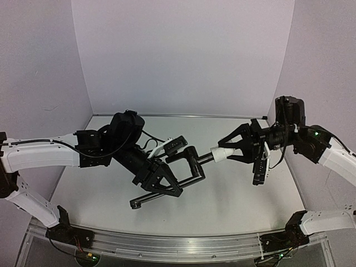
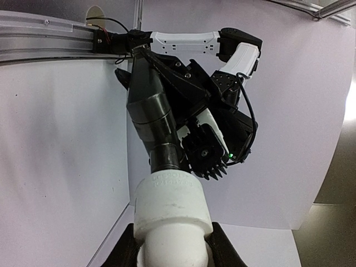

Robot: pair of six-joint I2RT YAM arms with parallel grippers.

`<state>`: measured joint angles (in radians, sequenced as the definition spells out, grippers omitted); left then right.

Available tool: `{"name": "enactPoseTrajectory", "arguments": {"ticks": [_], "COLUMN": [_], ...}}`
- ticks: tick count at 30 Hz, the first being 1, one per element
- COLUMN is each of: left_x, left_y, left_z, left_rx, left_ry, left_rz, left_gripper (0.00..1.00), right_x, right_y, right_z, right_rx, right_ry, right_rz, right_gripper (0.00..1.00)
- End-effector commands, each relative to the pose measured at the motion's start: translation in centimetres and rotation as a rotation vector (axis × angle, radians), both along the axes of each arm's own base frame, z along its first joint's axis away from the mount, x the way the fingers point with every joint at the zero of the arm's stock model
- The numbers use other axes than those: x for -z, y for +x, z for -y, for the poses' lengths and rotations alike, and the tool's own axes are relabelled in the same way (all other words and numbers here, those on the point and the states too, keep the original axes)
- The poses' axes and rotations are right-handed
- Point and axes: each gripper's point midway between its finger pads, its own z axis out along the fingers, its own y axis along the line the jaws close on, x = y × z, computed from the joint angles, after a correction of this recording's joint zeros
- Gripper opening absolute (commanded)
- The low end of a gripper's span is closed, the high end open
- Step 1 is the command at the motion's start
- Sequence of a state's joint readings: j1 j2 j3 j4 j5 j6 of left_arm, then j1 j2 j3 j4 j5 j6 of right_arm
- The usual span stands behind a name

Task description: Install the water faucets

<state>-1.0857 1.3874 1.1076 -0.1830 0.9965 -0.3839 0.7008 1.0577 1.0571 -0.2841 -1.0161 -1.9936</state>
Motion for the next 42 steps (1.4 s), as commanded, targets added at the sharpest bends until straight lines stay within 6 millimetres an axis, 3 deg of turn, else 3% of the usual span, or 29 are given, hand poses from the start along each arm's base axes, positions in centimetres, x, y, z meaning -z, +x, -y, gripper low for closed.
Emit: {"name": "enactPoseTrajectory", "arguments": {"ticks": [1, 7, 14, 29, 42], "left_x": [-6.1, -6.4, -5.9, -5.2, -3.5], "left_y": [0.0, 0.0, 0.4, 2.5, 4.4], "left_z": [0.5, 0.4, 0.3, 1.6, 2.0], "left_rx": [0.062, 0.084, 0.048, -0.055, -0.141], "left_ry": [-0.207, -0.208, -0.218, -0.168, -0.072], "left_rz": [0.059, 0.021, 0.092, 0.306, 0.442], "left_gripper": [0.00, 0.00, 0.00, 0.00, 0.00], "right_x": [-0.8, 0.6, 0.4, -1.7, -1.7], "right_y": [-0.9, -0.3, -0.5, -1.9, -2.2], "right_z": [-0.2, -0.6, -0.6, -0.3, -0.4], "right_rx": [-0.121, -0.147, -0.137, -0.034, 0.038], "right_ry": [0.083, 0.069, 0.066, 0.036, -0.051], "right_rz": [0.383, 0.492, 0.411, -0.079, -0.472], "right_gripper": [0.00, 0.00, 0.00, 0.00, 0.00]}}
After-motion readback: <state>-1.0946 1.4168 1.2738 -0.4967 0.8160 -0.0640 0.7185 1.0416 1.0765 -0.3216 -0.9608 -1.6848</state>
